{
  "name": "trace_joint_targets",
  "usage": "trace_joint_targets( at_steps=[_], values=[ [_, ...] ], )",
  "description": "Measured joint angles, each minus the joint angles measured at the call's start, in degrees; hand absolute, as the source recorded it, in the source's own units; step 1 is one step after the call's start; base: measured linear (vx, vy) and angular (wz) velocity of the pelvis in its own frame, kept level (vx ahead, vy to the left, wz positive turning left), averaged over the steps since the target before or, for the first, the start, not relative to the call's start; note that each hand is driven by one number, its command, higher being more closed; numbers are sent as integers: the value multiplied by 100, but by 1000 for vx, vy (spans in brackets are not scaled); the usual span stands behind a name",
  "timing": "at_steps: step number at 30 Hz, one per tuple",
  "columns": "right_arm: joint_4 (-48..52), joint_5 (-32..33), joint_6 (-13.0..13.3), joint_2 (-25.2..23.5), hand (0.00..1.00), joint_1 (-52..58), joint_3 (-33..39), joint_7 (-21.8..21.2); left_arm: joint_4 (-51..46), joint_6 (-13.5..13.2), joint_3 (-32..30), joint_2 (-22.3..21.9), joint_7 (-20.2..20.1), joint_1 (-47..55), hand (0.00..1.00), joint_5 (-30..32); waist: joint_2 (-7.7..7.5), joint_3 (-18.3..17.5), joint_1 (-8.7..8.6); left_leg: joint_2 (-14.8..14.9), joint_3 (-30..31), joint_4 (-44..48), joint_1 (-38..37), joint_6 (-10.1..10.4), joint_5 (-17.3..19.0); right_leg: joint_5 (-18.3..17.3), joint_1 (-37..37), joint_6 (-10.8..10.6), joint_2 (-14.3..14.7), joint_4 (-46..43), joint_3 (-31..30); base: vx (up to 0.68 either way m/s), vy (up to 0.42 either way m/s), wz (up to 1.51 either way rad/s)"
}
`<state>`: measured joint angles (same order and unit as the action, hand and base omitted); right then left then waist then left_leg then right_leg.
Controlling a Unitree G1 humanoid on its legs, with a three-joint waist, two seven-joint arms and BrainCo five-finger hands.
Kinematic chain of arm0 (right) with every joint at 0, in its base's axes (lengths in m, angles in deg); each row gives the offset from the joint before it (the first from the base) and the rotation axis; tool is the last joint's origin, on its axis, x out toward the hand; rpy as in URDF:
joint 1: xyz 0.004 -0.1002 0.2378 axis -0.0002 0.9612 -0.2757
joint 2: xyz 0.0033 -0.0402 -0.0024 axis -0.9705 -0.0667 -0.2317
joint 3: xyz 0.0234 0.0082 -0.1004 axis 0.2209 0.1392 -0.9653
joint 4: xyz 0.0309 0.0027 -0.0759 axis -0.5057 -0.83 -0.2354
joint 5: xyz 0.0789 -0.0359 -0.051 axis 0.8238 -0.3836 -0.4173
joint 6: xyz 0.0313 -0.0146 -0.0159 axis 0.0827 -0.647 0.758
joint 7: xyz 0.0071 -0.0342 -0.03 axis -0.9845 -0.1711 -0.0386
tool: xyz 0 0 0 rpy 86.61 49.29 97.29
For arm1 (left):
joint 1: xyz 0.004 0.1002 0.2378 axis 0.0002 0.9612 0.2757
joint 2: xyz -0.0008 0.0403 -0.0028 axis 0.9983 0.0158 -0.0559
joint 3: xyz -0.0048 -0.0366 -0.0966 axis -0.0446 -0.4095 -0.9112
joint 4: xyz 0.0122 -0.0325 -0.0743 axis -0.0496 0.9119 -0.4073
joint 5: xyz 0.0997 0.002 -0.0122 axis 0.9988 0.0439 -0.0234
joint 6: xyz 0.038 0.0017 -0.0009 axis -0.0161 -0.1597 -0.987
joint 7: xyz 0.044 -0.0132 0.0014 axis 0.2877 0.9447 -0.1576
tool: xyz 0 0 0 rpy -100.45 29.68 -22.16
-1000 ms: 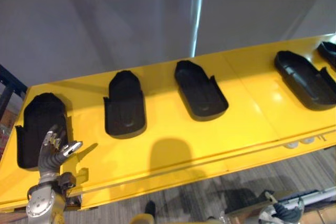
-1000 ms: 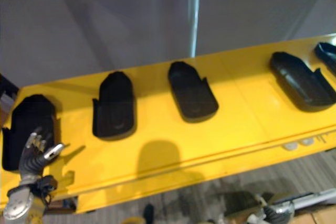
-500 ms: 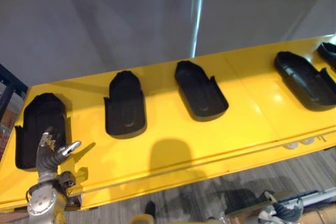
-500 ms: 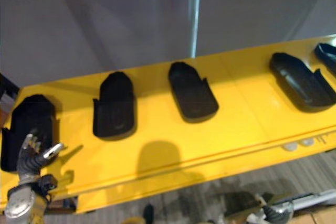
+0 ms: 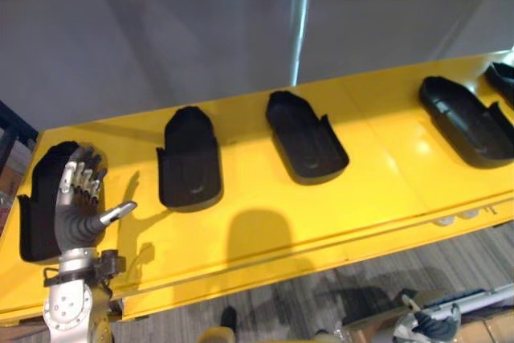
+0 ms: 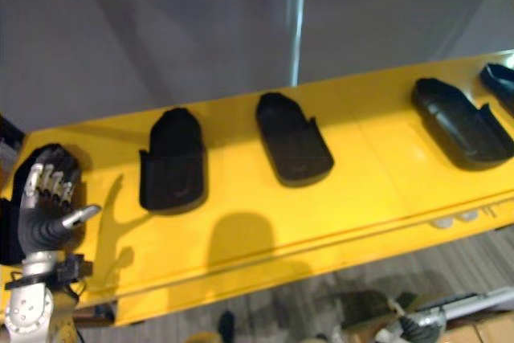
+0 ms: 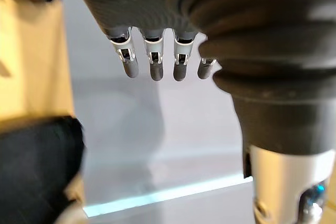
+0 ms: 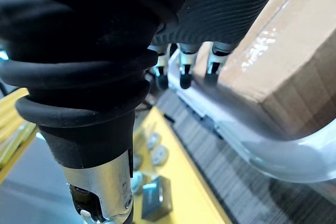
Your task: Walk over and take plastic housings, then place them on the shelf
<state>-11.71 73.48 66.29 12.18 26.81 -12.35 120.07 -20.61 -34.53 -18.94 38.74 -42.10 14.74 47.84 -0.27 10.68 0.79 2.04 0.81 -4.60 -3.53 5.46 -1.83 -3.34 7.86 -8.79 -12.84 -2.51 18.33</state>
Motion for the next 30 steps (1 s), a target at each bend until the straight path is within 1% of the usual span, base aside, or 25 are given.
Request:
trace_joint_targets(
  at_steps=[2,3,5,6,10,11,13,17,18,19,20,23,26,27,30],
  values=[
    [-11,0,5,3,0,-1,0,0,-75,138,27,1,-115,-5,0,4,4,-2,0,5,-8,-1,-5,1,1,0,0,1,4,-3,-14,0,0,-2],
    [-16,0,5,4,0,-7,-2,0,-55,407,67,1,-118,-13,0,17,23,7,-1,8,-23,-2,-14,-1,4,-1,0,1,9,-3,-32,0,0,-5],
    [-16,-1,5,7,0,-16,-3,-1,17,654,100,0,-103,7,0,73,50,24,1,14,-54,-3,-25,-1,4,-1,-9,1,13,-6,-86,-2,-1,-9],
    [-18,0,2,8,0,-14,-2,0,119,873,154,2,22,7,0,87,70,24,1,18,-80,-2,-23,-1,4,0,-31,0,15,-17,-112,-5,-3,-9],
    [-36,0,-6,12,0,-8,3,-4,412,1211,244,4,322,4,0,144,79,20,1,22,-105,-1,-10,-3,2,0,-75,1,13,-41,-127,-5,-4,-3],
    [-36,1,-11,12,0,-7,2,-4,486,1228,244,13,359,-3,0,151,75,23,2,20,-109,-1,-19,-3,2,0,-69,2,11,-39,-127,0,0,0],
    [-35,0,-14,11,0,-29,-6,-5,820,1336,243,41,542,-30,0,360,74,22,3,19,-111,0,-32,-4,2,0,-65,6,9,-39,-130,0,0,0],
    [-32,4,-50,11,0,-33,-7,-5,1127,1583,243,77,575,-29,0,368,63,15,10,19,-108,0,-39,-4,1,-2,-63,11,10,-33,-125,0,0,0],
    [-31,4,-72,11,0,-34,-7,-5,1179,1660,245,77,639,-30,0,379,60,14,11,19,-107,0,-39,-4,1,0,-65,13,10,-28,-122,0,0,0],
    [-30,4,-76,11,0,-35,-7,-6,1214,1666,244,77,679,-32,0,388,60,14,10,19,-108,0,-41,-5,1,0,-65,13,10,-26,-122,0,0,0],
    [-30,4,-80,11,0,-34,-7,-6,1268,1693,244,78,773,-38,0,535,59,13,10,19,-107,0,-42,-5,1,0,-64,13,10,-22,-120,0,0,0],
    [-20,4,-80,11,0,-36,-12,-7,1377,1763,244,81,1105,-104,0,603,58,13,11,19,-105,0,-40,-4,1,1,-63,12,11,-16,-117,0,0,0],
    [0,4,-82,11,0,-37,-74,-7,1441,1839,242,81,1423,-178,0,812,50,8,11,19,-104,0,-40,-4,1,2,-60,10,12,-9,-115,0,0,0],
    [0,4,-96,10,0,-38,-137,-6,1505,1879,243,80,1525,-223,0,827,40,2,11,19,-103,0,-40,-4,1,3,-58,10,13,-7,-114,0,0,0],
    [0,5,-126,3,0,-51,-248,-6,1567,1893,240,80,1776,-256,0,1010,-5,-28,10,18,-105,0,-40,-4,1,4,-56,10,12,1,-114,0,0,0]
  ],
)
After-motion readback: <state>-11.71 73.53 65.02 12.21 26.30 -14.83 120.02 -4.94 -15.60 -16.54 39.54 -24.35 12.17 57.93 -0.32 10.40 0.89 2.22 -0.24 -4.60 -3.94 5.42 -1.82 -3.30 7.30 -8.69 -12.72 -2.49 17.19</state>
